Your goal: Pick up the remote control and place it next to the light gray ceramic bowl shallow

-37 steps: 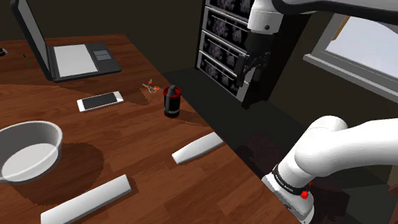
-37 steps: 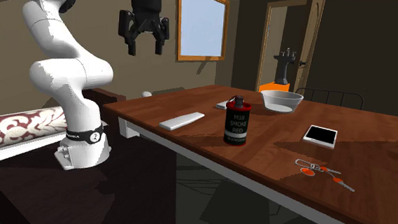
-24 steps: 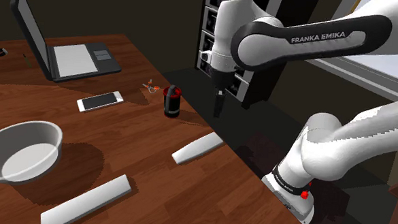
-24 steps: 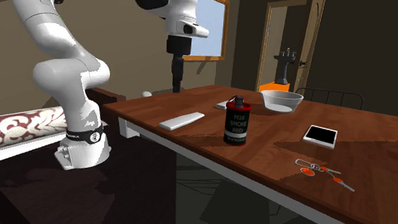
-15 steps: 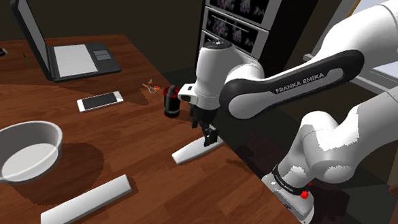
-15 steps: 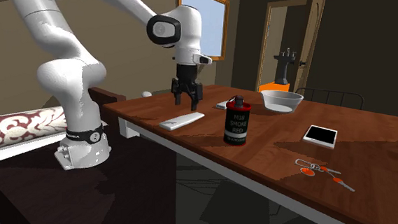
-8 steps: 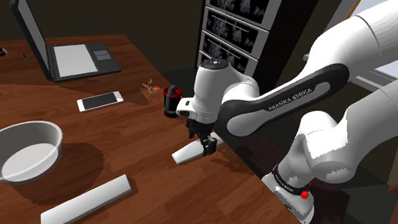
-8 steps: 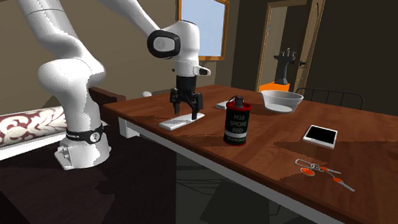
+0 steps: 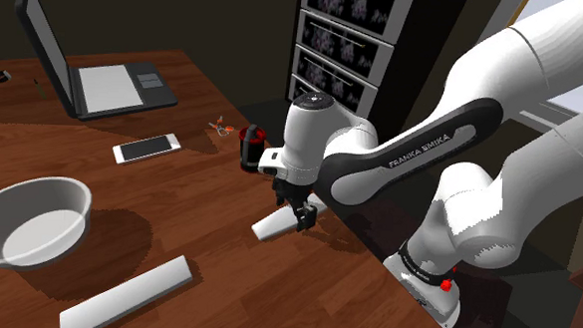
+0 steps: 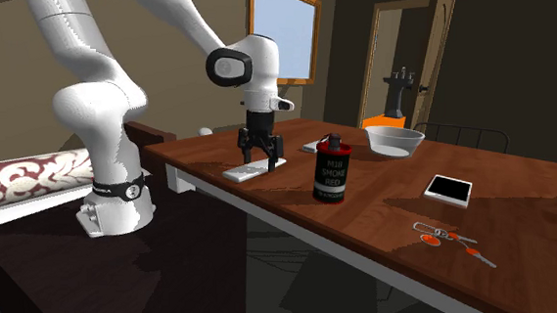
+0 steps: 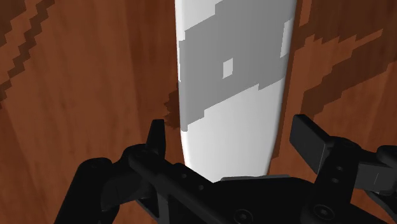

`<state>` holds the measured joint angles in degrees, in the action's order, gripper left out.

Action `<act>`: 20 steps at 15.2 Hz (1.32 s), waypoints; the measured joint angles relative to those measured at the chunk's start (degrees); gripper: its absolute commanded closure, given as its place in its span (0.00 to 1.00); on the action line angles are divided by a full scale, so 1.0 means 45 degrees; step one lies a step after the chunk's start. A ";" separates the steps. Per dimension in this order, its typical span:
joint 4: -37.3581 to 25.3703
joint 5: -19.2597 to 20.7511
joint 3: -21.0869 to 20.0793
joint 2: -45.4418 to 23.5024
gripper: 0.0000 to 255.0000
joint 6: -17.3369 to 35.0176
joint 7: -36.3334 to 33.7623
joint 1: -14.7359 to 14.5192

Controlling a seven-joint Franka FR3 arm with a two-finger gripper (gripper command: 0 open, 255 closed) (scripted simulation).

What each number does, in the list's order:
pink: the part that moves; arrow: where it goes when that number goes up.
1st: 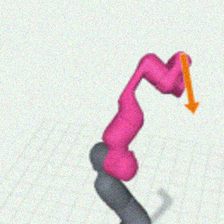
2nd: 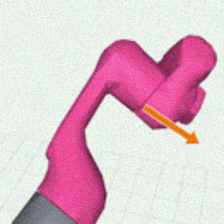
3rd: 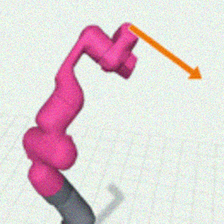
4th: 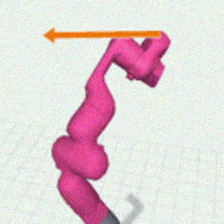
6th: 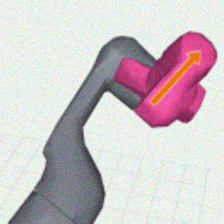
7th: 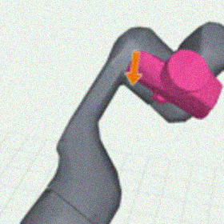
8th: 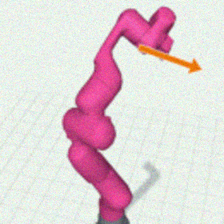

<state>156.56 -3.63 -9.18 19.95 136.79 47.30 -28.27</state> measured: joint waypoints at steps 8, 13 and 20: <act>0.0001 -0.0001 0.0000 0.0002 1.00 0.0000 -0.0001 0.0000; -0.0075 -0.0016 0.0015 0.0188 1.00 -0.0260 0.0011 -0.0013; -0.0664 -0.0046 0.0113 0.1067 1.00 -0.1723 0.0071 -0.0045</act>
<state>153.58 -3.84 -8.67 24.76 129.03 47.62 -28.48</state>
